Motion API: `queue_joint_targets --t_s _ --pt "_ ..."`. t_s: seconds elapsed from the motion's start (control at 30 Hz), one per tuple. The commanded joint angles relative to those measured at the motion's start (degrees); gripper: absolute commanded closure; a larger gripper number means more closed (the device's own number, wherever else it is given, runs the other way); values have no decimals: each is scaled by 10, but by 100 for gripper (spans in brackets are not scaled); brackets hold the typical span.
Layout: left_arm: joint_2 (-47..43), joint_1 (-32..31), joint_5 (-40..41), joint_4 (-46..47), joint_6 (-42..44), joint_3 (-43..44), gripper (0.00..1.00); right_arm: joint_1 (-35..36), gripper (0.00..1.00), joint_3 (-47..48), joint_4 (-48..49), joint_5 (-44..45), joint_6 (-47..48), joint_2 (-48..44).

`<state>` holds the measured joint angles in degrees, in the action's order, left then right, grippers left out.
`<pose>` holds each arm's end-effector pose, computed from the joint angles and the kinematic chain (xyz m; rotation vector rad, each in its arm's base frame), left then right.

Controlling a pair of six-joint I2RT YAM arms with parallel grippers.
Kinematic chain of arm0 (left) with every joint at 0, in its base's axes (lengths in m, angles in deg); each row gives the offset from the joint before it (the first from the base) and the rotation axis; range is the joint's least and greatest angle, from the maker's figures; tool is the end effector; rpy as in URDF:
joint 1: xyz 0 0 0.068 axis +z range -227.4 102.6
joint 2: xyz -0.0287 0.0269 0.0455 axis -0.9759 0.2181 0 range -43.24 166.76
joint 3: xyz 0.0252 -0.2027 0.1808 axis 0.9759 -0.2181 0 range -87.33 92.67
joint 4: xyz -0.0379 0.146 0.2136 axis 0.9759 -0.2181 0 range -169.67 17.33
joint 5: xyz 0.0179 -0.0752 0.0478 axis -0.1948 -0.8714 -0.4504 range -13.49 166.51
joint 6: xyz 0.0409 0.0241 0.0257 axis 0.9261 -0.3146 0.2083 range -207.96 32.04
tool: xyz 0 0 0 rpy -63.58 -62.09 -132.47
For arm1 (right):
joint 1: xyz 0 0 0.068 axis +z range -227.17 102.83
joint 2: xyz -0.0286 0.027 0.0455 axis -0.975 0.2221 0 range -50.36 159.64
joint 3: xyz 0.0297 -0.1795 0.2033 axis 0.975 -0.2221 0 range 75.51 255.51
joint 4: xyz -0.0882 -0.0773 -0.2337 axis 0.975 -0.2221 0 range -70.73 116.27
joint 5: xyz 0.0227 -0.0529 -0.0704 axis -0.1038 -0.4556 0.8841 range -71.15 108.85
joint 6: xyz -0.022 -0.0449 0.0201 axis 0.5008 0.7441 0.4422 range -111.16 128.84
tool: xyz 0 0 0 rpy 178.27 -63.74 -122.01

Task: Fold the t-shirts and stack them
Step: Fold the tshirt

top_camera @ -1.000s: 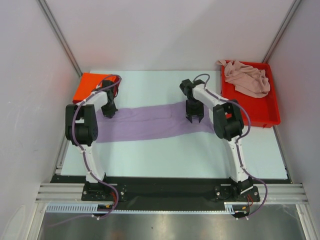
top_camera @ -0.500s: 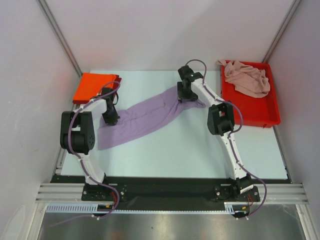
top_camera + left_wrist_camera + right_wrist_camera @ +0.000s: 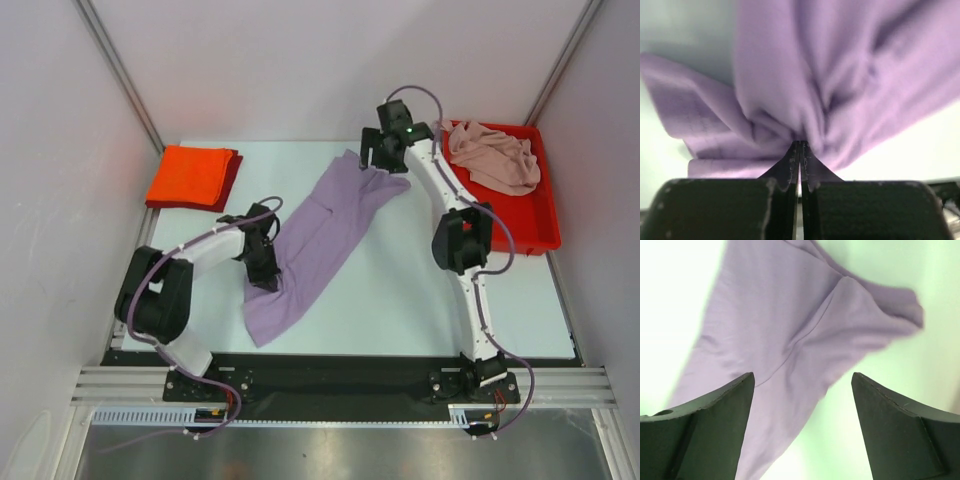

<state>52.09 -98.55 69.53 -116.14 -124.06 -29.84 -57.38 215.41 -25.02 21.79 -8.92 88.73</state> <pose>0.2701 -0.1091 0.1653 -0.3834 3.0305 -0.2746 0.5025 0.1788 0.2653 -0.0209 2.4634 0.2247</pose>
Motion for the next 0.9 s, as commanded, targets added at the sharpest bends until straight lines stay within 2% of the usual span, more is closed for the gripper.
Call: queue_joint_targets --t_s 0.0,0.07,0.13,0.2,0.27,0.3,0.37,0.43,0.47,0.5,0.57,0.6,0.63,0.73,0.87 --pt "-76 -65 -60 -28 -67 0 96 17 14 -50 -21 -24 -6 -101" --pt "-93 -88 -32 -52 -70 24 94 28 14 -90 -26 -24 -6 -140" --pt "-123 -102 3 -67 -50 59 82 46 15 -165 -13 -24 -11 -192" --pt "-135 -101 21 -73 -29 89 75 60 16 -223 6 -37 -18 -230" --pt "-136 -97 23 -51 20 142 69 78 22 -313 24 -43 -44 -283" --pt "-130 -85 14 -37 40 159 72 84 25 -344 46 -41 -58 -300" --pt "-92 -66 -27 6 90 213 82 103 39 -462 92 -47 -106 -363" --pt "-54 -30 -77 74 132 262 88 116 60 -554 195 -55 -158 -411" --pt "-4 -19 -137 87 144 286 90 130 65 -629 235 -71 -171 -444" --pt "25 -4 -159 95 167 315 95 138 70 -665 307 -79 -187 -452" --pt "94 1 -198 81 197 427 100 164 78 -695 346 -105 -212 -449" --pt "161 -1 -244 65 217 471 100 176 82 -710 369 -107 -219 -435" --pt "194 -2 -256 53 240 536 100 190 87 -714 381 -108 -224 -424" --pt "303 1 -282 44 245 634 100 239 91 -710 414 -106 -233 -378" --pt "383 1 -291 79 226 672 99 278 96 -692 436 -114 -250 -324"
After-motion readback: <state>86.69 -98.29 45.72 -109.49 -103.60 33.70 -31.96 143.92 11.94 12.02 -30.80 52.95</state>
